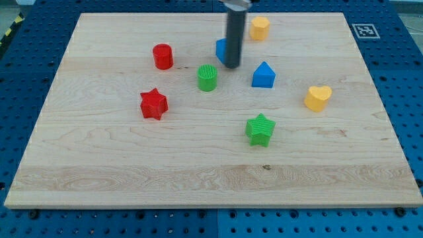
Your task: Move the blue cube towards the top left corner of the board
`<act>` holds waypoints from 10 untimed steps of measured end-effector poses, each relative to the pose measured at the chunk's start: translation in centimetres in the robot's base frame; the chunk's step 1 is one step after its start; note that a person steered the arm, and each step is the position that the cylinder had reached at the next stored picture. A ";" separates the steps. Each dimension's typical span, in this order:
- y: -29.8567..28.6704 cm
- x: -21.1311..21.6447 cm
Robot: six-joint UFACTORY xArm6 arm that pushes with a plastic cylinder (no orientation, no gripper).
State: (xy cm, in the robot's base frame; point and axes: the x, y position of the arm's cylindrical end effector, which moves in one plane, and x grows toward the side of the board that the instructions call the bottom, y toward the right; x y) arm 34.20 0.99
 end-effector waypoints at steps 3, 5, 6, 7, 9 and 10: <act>-1.0 -1.5; 8.7 -1.5; 9.0 -3.4; 4.0 -4.1; -9.2 -4.3; -7.8 -4.8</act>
State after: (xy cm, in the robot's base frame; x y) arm 29.37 -6.83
